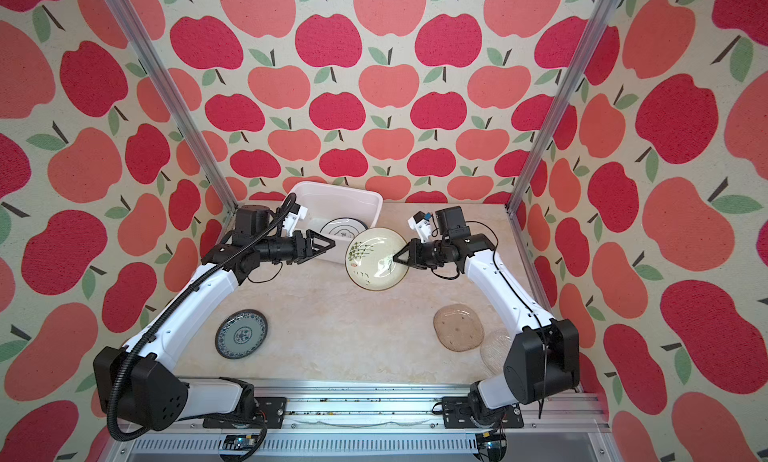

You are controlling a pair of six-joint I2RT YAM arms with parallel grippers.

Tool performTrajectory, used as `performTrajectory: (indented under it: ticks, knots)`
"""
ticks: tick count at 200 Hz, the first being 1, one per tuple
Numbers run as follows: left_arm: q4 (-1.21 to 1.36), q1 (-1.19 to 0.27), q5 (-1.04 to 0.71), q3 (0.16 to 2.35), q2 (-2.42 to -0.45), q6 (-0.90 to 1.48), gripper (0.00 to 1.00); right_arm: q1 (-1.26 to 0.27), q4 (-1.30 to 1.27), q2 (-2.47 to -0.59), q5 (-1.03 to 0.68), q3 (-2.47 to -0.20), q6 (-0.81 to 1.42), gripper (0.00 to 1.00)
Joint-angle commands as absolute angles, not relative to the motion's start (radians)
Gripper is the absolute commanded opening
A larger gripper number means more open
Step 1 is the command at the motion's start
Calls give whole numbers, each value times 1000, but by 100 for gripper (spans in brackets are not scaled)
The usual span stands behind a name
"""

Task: Place the plates into the plastic bin on the countertop
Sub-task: 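Grasp the cream plate with the left gripper and carry both toward the bin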

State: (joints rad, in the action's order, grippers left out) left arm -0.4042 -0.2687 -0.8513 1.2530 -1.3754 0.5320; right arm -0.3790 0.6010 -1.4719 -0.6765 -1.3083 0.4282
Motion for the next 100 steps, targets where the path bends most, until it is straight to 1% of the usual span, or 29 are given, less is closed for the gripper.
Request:
performTrajectory:
  ticks: [1, 28, 76, 100]
  knots:
    - [-467, -279, -878, 1299, -1432, 538, 68, -379, 528, -1476, -721, -1399, 479, 1]
    - [-438, -293, -875, 1337, -1480, 550, 65, -383, 502, -1510, -720, -1451, 495, 1]
    - [-351, -325, -874, 1389, -1557, 595, 61, -396, 432, -1557, -729, -1466, 534, 1]
    - [-345, -341, -881, 1420, -1601, 602, 55, -407, 396, -1582, -733, -1480, 557, 1]
